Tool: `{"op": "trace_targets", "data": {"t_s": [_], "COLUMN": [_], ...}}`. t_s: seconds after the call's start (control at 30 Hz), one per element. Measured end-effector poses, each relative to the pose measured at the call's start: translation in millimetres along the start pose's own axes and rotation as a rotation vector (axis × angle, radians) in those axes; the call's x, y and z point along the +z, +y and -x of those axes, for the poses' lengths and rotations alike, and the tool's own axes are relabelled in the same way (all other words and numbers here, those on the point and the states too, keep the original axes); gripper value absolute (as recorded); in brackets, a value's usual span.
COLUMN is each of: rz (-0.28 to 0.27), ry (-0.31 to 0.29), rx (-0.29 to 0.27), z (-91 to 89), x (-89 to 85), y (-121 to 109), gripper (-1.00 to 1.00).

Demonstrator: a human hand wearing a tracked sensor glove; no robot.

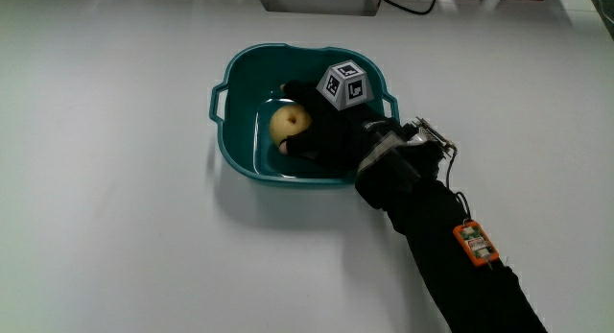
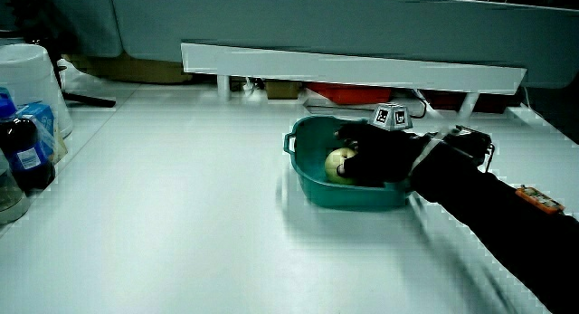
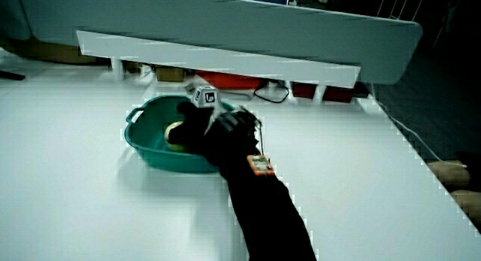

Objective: Pick pear from plate

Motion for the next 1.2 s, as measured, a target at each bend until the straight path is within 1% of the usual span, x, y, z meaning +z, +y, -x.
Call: {"op": "trace_targets", "data": {"t_s": [0.07,0.1,0.13,0.17,0.23,0.27,0.37,0.4,0.43,0.47,0.6,0.73,0.77,0.8,0.83,0.87,0.9,0.97,1.0,1.1,1.17,1.2], "rz": [-0.012,-0.029,-0.018,-0.031,-0.036,-0.045,-0.031,-0.034,-0.047,-0.042,-0.066,-0.090,-0.104,-0.095,-0.106,-0.114,-0.126,-0.127,-0.128,-0.162,-0.169,-0.174], "ry": [0.009,0.016,0.013,0.004,0.008,0.002,0.029,0.043,0.039,0.059,0.095,0.109,0.109,0.106,0.114,0.126,0.123,0.129,0.121,0.118,0.119,0.111], "rx": [-0.003,0.002,-0.006,0.000,0.004,0.001,0.004,0.000,-0.008,0.005,-0.003,0.005,-0.006,0.013,0.014,0.016,0.020,0.036,0.042,0.066,0.086,0.082], "z": [-2.9,-2.0,-2.9,-1.3,0.0,1.5,-0.9,-3.1,-4.2,-5.1,-8.9,-9.2,-8.9,-8.2,-8.7,-8.1,-7.9,-6.9,-6.5,-4.3,-2.0,-2.6], "x": [1.3,3.5,2.5,3.5,3.0,3.8,2.4,0.8,0.2,-0.6,-1.7,-1.6,0.0,0.3,0.9,3.4,5.5,11.7,14.9,28.0,36.5,38.3], "y": [-1,-3,-1,-2,-1,-2,-1,0,0,0,-1,-5,-6,-7,-7,-9,-9,-12,-14,-22,-28,-30], "gripper": [0.50,0.56,0.61,0.67,0.78,0.83,1.00,1.00,1.00,1.00,1.00,1.00,1.00,1.00,1.00,1.00,1.00,1.00,1.00,1.00,1.00,1.00]}}
